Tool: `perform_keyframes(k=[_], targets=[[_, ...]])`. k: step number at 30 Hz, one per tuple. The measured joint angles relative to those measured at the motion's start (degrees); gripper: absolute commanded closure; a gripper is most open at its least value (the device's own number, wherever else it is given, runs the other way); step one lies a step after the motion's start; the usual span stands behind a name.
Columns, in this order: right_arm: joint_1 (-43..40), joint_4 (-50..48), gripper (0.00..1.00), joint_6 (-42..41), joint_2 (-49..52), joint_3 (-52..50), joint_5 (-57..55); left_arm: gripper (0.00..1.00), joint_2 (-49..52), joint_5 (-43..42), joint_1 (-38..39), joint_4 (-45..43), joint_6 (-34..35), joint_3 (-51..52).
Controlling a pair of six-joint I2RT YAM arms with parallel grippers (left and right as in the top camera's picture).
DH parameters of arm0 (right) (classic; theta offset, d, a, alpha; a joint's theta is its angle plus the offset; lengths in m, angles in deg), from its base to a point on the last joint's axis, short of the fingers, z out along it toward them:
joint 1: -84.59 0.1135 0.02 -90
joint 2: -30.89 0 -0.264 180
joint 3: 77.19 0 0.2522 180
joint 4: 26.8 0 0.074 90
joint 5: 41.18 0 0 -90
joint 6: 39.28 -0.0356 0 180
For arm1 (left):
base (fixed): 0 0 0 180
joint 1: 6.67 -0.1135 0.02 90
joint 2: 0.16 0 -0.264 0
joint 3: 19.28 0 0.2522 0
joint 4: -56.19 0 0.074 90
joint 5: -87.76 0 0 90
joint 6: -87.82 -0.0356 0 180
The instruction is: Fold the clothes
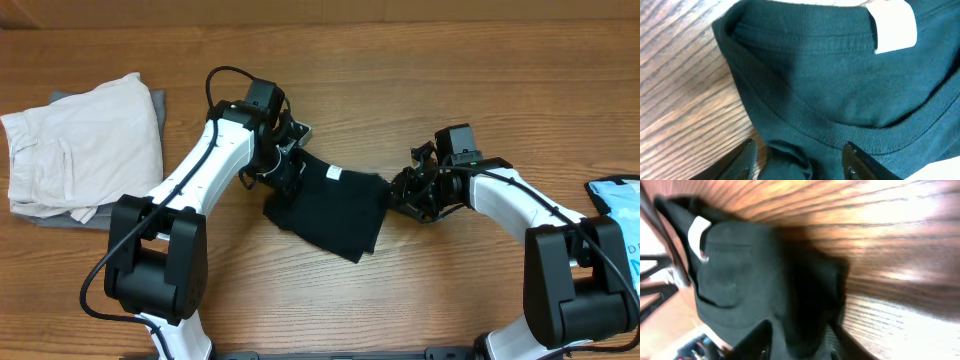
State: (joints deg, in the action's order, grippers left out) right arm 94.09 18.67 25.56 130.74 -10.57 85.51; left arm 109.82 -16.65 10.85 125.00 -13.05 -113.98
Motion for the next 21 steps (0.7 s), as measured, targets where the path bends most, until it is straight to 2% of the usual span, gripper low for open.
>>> perform_keyframes(k=[3,7,13,15,18,21], targets=[[-0.33,2.43,0.59,1.86,0.0,0.09,0.33,0.41,0.0,0.61,-0.07,0.96,0.02,0.0],[-2.12,8.52,0.69,3.34,0.0,0.11,0.63,0.4,0.0,0.94,-1.77,1.09,0.0,0.0],[-1.68,11.19,0.68,5.75,0.0,0.07,3.23,0.4,0.24,-2.54,-5.22,-0.81,-1.53,0.0],[-0.07,9.44,0.68,6.01,0.0,-0.17,3.8,0.45,1.27,-4.04,-5.31,-1.95,-2.03,0.0],[2.93,6.73,0.68,5.73,0.0,-0.72,4.35,0.61,4.52,-6.86,-5.11,-3.69,-2.89,0.02],[5.18,5.57,0.7,4.42,0.0,-0.92,4.72,0.73,8.26,-10.49,-5.07,-5.42,-3.28,0.13]])
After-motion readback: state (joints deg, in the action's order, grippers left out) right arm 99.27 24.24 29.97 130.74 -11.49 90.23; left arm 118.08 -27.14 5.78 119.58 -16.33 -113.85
